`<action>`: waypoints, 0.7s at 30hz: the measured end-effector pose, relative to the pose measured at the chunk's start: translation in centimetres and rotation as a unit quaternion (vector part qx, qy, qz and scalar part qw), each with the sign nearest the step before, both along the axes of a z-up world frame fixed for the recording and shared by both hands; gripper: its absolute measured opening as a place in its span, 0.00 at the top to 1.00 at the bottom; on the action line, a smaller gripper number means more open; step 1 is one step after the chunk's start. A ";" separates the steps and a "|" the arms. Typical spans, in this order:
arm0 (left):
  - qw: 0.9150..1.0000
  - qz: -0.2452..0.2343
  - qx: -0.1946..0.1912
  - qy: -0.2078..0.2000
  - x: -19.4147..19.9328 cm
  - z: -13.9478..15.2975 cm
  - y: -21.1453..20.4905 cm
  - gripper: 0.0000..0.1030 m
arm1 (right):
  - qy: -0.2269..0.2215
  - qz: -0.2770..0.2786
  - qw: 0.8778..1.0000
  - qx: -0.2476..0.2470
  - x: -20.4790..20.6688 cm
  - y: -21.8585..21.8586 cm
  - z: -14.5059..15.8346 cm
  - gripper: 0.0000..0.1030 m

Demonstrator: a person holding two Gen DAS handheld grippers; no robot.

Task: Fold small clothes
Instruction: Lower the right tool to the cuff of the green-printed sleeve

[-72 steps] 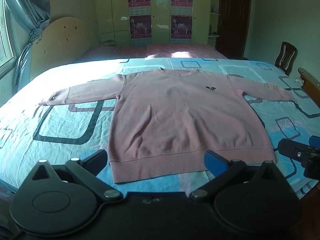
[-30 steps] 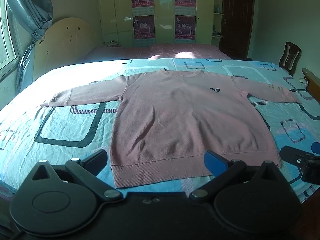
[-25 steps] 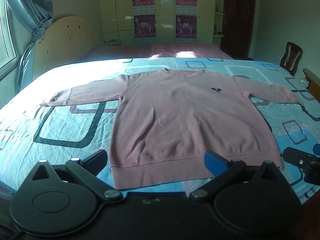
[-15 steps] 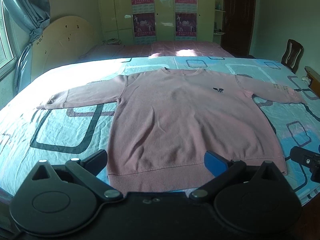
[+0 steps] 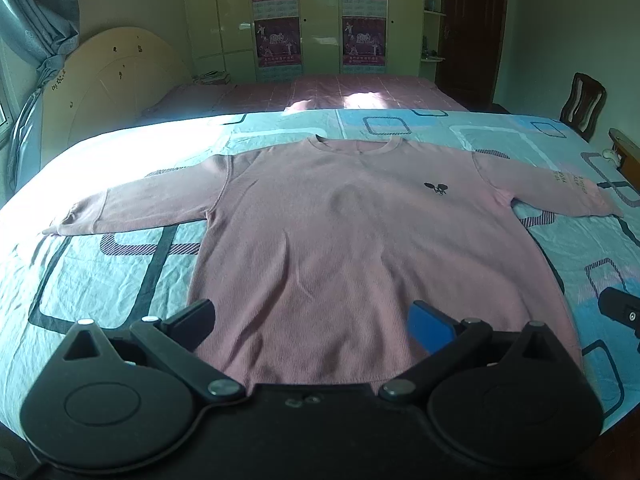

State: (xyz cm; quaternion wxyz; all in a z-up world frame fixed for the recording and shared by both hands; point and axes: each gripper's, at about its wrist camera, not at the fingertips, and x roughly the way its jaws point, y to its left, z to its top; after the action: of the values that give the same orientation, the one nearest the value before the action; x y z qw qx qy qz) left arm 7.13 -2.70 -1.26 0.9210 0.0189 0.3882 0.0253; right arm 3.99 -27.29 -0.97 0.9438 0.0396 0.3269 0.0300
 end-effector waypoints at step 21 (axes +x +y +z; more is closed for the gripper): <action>1.000 0.009 0.010 0.010 13.7 -2.9 -4.0 0.00 | 0.044 -0.068 0.995 0.053 16.0 -10.5 -3.9 0.00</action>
State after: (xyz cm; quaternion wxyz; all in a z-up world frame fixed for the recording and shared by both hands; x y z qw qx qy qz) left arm 20.86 -6.67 -4.20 0.9164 0.0245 0.3977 0.0372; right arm 19.94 -37.78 -4.88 0.9251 0.1127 0.3622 -0.0190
